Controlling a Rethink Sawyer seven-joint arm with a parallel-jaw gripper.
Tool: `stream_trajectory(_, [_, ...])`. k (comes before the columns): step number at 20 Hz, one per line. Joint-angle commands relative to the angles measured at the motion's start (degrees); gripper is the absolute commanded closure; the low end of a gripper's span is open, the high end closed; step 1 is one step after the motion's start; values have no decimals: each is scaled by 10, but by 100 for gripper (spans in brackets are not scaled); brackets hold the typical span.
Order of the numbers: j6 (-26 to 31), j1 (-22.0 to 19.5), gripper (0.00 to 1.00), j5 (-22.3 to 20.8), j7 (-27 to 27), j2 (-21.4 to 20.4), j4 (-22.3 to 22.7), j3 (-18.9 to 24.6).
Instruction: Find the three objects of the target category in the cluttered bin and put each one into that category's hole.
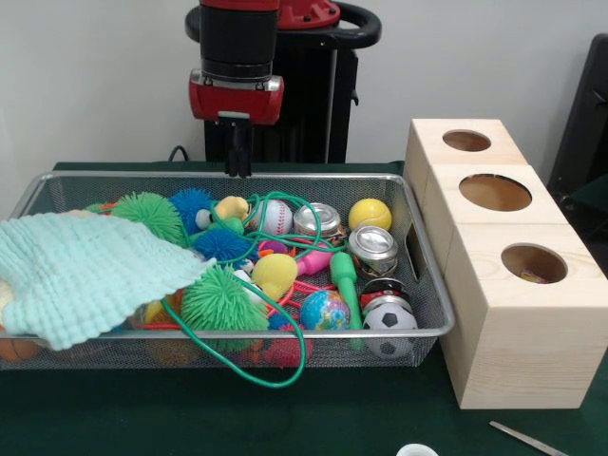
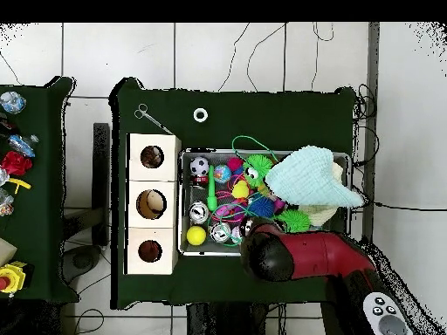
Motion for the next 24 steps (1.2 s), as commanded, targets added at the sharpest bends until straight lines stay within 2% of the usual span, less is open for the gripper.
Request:
stream_trajectory(1, [49, 2, 100, 4, -17, 17, -37, 27])
stream_trajectory(2, [47, -2, 100, 1, -23, 18, -35, 31])
stream_trajectory(3, [38, -8, 0, -2, -26, 19, -27, 35])
stream_trajectory(6, [17, -15, 0, -21, -37, 26, -25, 37])
stream_trajectory(8, [-9, -41, 0, -40, -55, 45, -18, 50])
stream_trajectory(12, [-9, -69, 0, -74, -96, 77, -22, 68])
stream_trajectory(20, [-6, -52, 0, -84, -43, 116, -34, 58])
stream_trajectory(24, [-1, -33, 0, -75, -19, 111, -28, 52])
